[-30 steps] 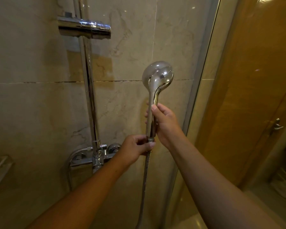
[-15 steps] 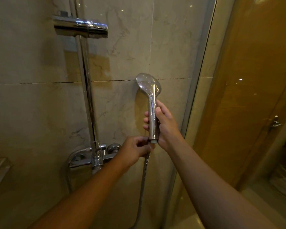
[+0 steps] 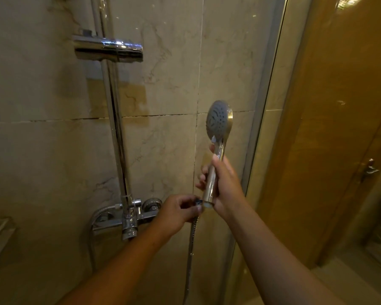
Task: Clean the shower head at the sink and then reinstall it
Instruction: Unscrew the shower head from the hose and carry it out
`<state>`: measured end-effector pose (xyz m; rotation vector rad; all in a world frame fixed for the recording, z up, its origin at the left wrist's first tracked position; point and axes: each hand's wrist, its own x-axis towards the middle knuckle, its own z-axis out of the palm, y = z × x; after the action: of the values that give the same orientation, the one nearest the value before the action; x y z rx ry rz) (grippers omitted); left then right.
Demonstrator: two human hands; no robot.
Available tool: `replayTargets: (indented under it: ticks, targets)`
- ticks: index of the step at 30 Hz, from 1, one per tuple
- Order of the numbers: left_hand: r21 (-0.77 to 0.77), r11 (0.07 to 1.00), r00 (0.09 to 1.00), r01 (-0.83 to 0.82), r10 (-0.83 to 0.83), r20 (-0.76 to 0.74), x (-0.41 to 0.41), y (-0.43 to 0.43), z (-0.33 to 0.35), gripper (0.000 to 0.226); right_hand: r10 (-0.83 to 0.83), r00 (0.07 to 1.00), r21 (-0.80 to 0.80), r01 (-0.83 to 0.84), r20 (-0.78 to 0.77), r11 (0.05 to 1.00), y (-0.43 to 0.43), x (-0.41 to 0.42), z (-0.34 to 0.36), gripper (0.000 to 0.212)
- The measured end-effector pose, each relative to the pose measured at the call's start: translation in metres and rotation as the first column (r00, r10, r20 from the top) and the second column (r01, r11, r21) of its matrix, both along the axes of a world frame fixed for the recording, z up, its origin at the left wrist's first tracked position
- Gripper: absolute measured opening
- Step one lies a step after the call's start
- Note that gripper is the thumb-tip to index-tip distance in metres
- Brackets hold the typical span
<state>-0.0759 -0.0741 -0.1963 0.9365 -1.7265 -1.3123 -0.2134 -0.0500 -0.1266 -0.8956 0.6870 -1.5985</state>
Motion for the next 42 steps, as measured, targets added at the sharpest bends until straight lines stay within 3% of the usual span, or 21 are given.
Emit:
replayTargets:
  ticks: [2,4,8,12,17,21,28,32,37,42]
  targets:
    - [0.032,0.999,1.0,-0.015,0.015,-0.009,0.001,-0.001,-0.005,0.019,0.096,0.985,0.059,-0.105,0.14,0.993,0.005,-0.003,-0.009,0.043]
    - [0.039,0.999,1.0,-0.024,0.023,0.014,0.002,-0.001,-0.01,0.023,0.133,0.975,0.063,-0.146,0.177,0.987,0.009,-0.007,-0.017,0.05]
    - [0.018,1.0,0.997,-0.024,0.022,0.073,0.002,0.002,-0.014,0.027,0.072,0.981,0.024,-0.077,0.178,0.997,0.015,-0.017,-0.034,0.044]
    - [0.005,1.0,0.997,-0.011,0.01,0.071,-0.003,0.005,-0.013,0.026,0.016,0.983,0.153,-0.045,0.182,0.987,0.023,-0.026,-0.063,0.031]
    - [-0.009,1.0,0.997,0.006,-0.005,0.072,-0.006,0.008,-0.014,0.023,0.007,0.998,0.317,0.013,-0.06,0.948,0.033,-0.033,-0.095,0.013]
    - [-0.029,0.999,0.996,0.034,-0.031,0.088,-0.006,0.011,-0.015,0.021,-0.03,0.959,0.227,0.097,-0.281,0.969,0.041,-0.027,-0.102,0.021]
    - [0.003,0.999,0.996,-0.046,0.046,0.076,-0.004,0.011,-0.021,0.033,-0.069,0.904,0.175,0.155,-0.421,0.972,0.05,-0.015,-0.11,0.02]
    - [0.056,0.997,0.998,-0.056,0.056,-0.003,-0.005,0.015,-0.022,0.029,-0.057,0.919,0.142,0.121,-0.391,0.982,0.047,-0.008,-0.121,0.011]
    - [0.067,0.996,0.998,-0.052,0.054,-0.029,-0.007,0.017,-0.026,0.031,-0.056,0.871,0.101,0.12,-0.489,0.988,0.045,-0.008,-0.125,0.006]
    - [0.043,0.999,0.998,-0.027,0.029,-0.053,0.0,0.019,-0.028,0.024,-0.064,0.855,0.106,0.138,-0.515,0.985,0.044,-0.006,-0.128,0.014]
